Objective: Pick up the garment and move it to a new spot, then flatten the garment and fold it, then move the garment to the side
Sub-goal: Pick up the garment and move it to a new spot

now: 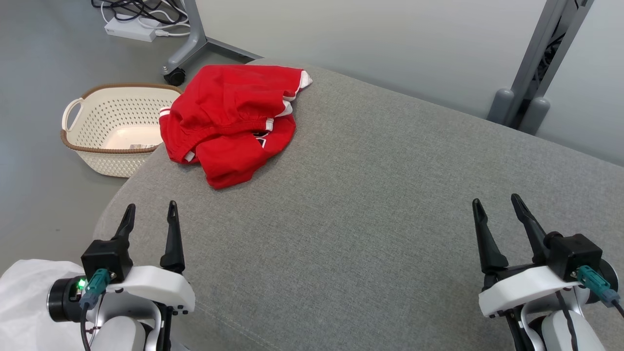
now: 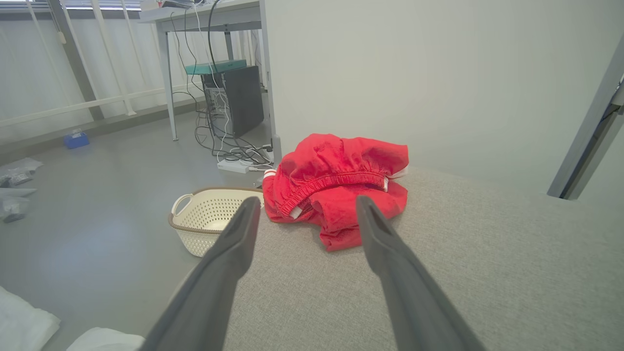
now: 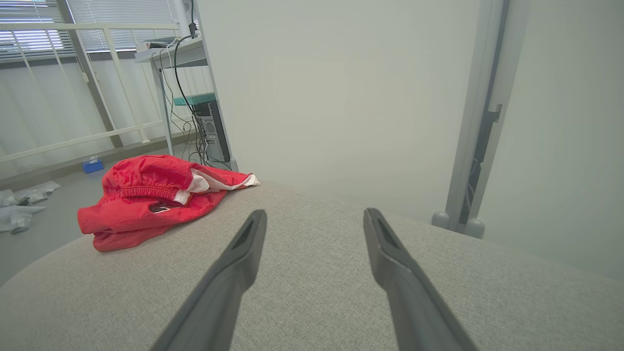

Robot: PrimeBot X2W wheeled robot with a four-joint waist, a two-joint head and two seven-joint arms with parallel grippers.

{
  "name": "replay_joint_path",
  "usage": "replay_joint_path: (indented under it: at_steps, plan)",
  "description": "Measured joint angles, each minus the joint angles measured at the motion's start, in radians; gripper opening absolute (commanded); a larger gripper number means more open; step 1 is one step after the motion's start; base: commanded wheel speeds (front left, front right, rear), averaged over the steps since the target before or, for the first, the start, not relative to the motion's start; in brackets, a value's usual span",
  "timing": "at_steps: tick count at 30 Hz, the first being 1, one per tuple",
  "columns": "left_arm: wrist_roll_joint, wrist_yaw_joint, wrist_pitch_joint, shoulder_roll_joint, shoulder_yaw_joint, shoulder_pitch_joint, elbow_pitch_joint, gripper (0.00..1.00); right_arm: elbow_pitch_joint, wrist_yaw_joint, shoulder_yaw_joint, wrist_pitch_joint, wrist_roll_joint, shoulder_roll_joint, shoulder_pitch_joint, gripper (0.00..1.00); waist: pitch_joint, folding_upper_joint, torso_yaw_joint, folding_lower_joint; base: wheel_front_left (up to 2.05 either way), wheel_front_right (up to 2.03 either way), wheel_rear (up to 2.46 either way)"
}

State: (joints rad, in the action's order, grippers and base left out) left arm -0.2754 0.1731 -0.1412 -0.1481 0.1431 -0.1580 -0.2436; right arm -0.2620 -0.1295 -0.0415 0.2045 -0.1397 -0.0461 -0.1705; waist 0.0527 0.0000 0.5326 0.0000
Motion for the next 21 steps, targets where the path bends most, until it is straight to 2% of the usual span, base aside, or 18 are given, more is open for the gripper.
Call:
replay_joint_path:
  at_steps: [6,13,17,21]
  plan:
    - [-0.005,0.002,0.000,-0.015,-0.008,-0.056,0.029,1.00,0.006,0.000,0.001,-0.002,0.005,0.000,0.000,1.00,0.008,0.0000,-0.001,0.0000,0.00,0.00,0.00]
    - [0.003,-0.014,0.049,-0.087,-0.035,-0.292,0.142,1.00,0.042,0.000,0.000,-0.029,0.035,0.000,-0.015,1.00,0.037,0.0000,-0.032,0.0000,0.00,0.00,0.00]
    - [-0.010,-0.049,0.114,-0.118,-0.039,-0.436,0.077,1.00,0.068,0.000,-0.004,-0.046,0.054,0.000,-0.031,1.00,0.064,0.0000,-0.071,0.0000,0.00,0.00,0.00]
    - [-0.031,-0.095,0.188,-0.128,-0.021,-0.559,-0.079,1.00,0.091,0.000,-0.008,-0.063,0.071,0.000,-0.051,1.00,0.100,0.0000,-0.117,0.0000,0.00,0.00,0.00]
